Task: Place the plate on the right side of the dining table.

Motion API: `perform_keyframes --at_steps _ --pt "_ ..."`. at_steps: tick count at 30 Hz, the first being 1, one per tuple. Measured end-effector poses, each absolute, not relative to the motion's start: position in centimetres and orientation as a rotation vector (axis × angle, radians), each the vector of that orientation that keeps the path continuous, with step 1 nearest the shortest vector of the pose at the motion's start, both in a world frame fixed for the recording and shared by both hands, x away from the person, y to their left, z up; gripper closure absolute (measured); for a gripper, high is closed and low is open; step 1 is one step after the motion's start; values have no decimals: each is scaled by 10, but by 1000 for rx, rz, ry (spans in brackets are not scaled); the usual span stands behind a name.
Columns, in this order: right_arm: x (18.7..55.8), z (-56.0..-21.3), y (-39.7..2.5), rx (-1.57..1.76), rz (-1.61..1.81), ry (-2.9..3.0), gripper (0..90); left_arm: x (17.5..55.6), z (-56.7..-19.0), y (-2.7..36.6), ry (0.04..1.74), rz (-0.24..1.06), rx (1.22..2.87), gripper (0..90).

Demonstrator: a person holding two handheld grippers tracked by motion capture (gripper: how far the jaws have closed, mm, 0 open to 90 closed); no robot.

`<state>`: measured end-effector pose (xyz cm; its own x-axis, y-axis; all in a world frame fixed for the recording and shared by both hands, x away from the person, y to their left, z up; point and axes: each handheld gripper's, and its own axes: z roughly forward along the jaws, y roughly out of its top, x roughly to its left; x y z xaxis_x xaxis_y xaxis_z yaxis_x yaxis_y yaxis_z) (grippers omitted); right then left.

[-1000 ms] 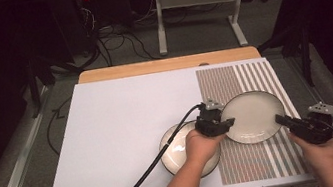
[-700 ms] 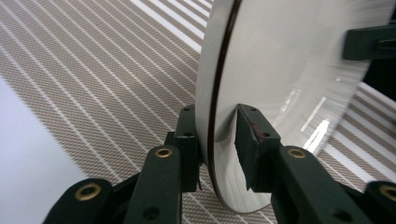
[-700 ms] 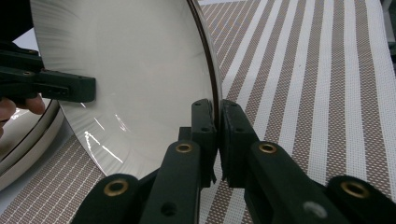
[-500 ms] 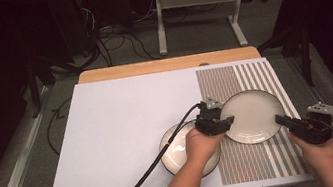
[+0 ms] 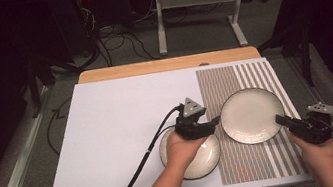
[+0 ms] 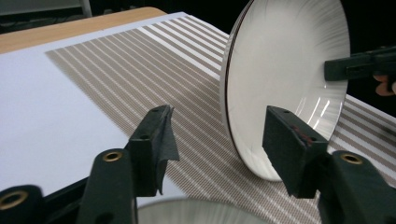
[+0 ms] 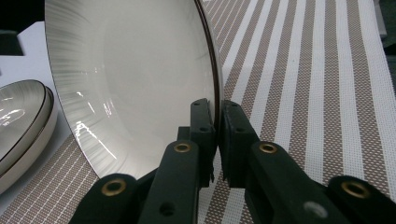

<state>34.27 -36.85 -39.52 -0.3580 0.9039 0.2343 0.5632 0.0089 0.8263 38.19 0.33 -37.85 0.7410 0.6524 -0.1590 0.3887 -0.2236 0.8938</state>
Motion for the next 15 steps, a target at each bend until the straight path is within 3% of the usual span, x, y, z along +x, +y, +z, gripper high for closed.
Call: perform_keyframes --at_steps 15 --pt "346 -397 -367 1570 1247 1906 852 346 -385 119 879 424 1734 357"
